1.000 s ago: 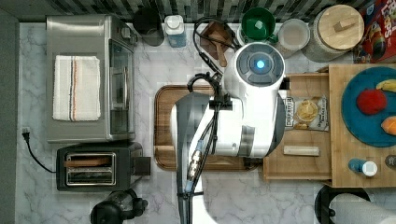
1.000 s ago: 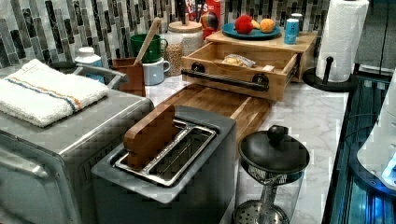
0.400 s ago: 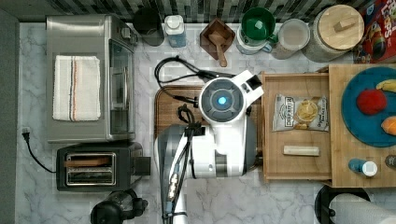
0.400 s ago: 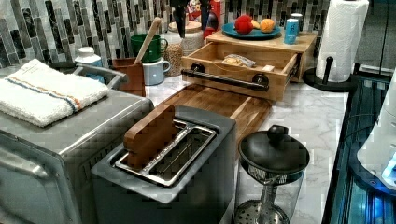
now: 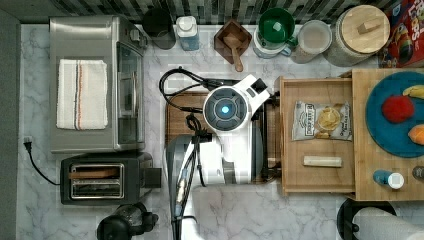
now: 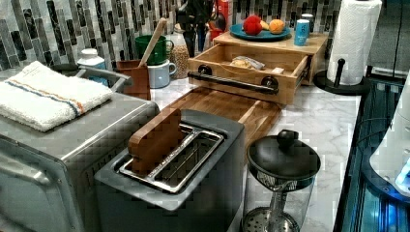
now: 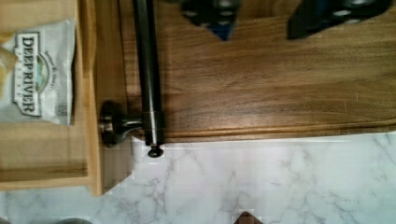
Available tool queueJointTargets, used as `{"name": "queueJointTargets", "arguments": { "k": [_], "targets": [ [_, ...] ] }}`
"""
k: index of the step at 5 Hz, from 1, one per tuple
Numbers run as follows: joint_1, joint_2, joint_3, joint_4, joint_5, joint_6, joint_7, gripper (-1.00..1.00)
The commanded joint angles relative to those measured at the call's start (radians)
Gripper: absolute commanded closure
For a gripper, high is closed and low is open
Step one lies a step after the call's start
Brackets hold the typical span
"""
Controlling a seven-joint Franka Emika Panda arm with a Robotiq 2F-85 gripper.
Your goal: Close the drawer.
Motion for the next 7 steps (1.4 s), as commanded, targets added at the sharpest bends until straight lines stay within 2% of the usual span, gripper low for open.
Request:
{"name": "queueJointTargets", "arguments": {
  "k": [1, 2, 3, 5, 6, 7],
  "targets": [
    [-0.002, 0.180, 0.004, -0.002, -0.050, 0.071, -0.123, 1.00],
    [0.009, 0.214, -0.033, -0.019, -0.055, 0.126, -0.181, 1.00],
    [-0.028, 0.200, -0.013, -0.033, -0.054, 0.132, -0.214, 1.00],
    [-0.047, 0.171, -0.034, -0.049, -0.072, 0.186, -0.247, 1.00],
    [-0.082, 0.214, -0.044, -0.022, -0.092, 0.244, -0.293, 1.00],
    [-0.131, 0.245, -0.049, 0.011, -0.067, 0.257, -0.398, 1.00]
  ]
}}
